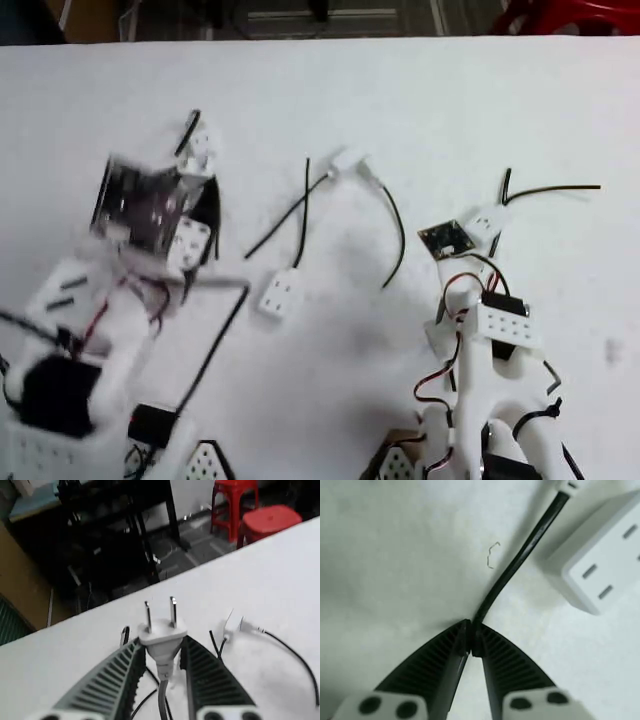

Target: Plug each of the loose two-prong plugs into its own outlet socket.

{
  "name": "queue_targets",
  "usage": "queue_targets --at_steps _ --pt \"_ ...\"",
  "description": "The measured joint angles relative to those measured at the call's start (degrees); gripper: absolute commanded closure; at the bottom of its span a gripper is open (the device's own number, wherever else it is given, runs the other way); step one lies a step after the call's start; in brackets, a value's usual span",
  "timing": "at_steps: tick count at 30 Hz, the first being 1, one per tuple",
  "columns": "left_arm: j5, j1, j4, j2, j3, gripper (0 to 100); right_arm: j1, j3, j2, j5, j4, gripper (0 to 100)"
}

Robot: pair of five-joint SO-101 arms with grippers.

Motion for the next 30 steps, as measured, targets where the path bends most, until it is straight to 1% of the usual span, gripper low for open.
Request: queue_targets --at_steps 4,7,9,13,16,19,22,25,27,30 --pt "3.6 3.16 -7.82 -10.9 8.18 91 0.0 0.0 0.0 0.0 0.0 97.4" --pt "6.15 5.27 -14.42 -17.49 13.36 99 0.0 0.0 0.0 0.0 0.0 97.4" --pt "7.47 6.59 -19.43 -21.54 16.88 97 0.0 0.0 0.0 0.0 0.0 97.4" --pt "8.53 10.81 -30.95 -30.15 25.14 98 -0.09 0.0 0.0 0.0 0.0 97.4" --pt "8.53 14.33 -38.42 -32.62 30.33 98 -1.76 -0.18 0.0 0.0 0.18 97.4" --pt "8.53 17.32 -42.99 -32.7 34.37 98 -3.08 -4.04 0.18 0.0 3.6 97.4" --pt "8.53 20.31 -47.74 -32.79 37.36 98 -3.16 -13.27 0.18 0.09 11.16 97.4" --pt "8.53 22.33 -52.22 -32.79 39.82 98 -4.31 -27.52 0.18 0.0 21.1 97.4" --pt "8.53 23.21 -55.12 -32.79 41.41 98 -7.03 -38.59 0.0 0.09 28.31 97.4" --pt "8.53 24.26 -58.81 -32.79 43.69 98 -14.24 -56.0 -1.49 0.09 36.92 97.7"
